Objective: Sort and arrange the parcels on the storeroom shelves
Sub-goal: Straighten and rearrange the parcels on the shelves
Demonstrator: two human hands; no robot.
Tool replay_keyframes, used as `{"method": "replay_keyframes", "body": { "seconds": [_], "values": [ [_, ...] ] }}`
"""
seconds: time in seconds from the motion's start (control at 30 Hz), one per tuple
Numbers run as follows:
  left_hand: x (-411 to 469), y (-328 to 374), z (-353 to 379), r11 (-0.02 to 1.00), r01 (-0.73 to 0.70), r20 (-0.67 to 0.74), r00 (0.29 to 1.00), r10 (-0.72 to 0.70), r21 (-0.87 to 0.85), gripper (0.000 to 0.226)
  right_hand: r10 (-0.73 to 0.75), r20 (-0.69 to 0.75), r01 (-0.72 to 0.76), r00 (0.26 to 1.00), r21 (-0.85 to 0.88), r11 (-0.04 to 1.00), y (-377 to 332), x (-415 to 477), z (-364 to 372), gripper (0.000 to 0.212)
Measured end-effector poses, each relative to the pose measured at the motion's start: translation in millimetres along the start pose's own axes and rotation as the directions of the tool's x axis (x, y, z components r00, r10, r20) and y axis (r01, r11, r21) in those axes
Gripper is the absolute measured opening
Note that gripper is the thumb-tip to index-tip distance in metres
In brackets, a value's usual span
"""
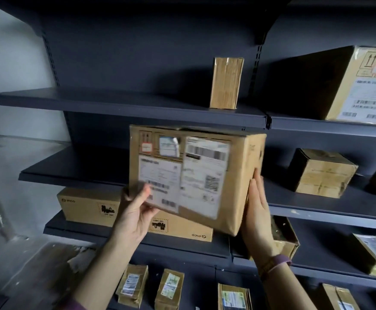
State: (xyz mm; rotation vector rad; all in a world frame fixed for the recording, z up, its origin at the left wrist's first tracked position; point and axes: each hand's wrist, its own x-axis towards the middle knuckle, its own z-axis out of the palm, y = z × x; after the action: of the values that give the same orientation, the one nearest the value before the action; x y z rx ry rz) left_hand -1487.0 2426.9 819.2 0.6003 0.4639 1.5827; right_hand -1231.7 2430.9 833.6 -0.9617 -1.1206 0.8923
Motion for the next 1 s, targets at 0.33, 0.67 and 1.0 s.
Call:
{"method": "replay_keyframes", "body": {
  "seconds": [0.33, 0.67, 1.0],
  "values": [
    [-12.9, -12.8, 34.2, 0.893, -0.168, -0.074, 0.973, 0.218, 0.417, 0.053, -0.025, 0.113, 0.009, 0.993, 0.142, 0.99, -16.8, -4.9, -2.7, 0.085],
    [-10.5, 8.9, 60.0, 0.858, 0.11, -0.024, 0.993, -0.113, 0.502, 0.068, -0.064, 0.026, 0.06, 0.998, 0.124, 0.99, -35.2, -19.9, -22.0, 0.051],
    [-39.0, -16.9, 56.9, 0.854, 0.173, 0.106, 0.961, -0.255, 0.49, 0.062, -0.06, -0.238, 0.076, 0.969, 0.057, 0.996, -40.0, -95.5, -46.5, 0.063]
  ]
}}
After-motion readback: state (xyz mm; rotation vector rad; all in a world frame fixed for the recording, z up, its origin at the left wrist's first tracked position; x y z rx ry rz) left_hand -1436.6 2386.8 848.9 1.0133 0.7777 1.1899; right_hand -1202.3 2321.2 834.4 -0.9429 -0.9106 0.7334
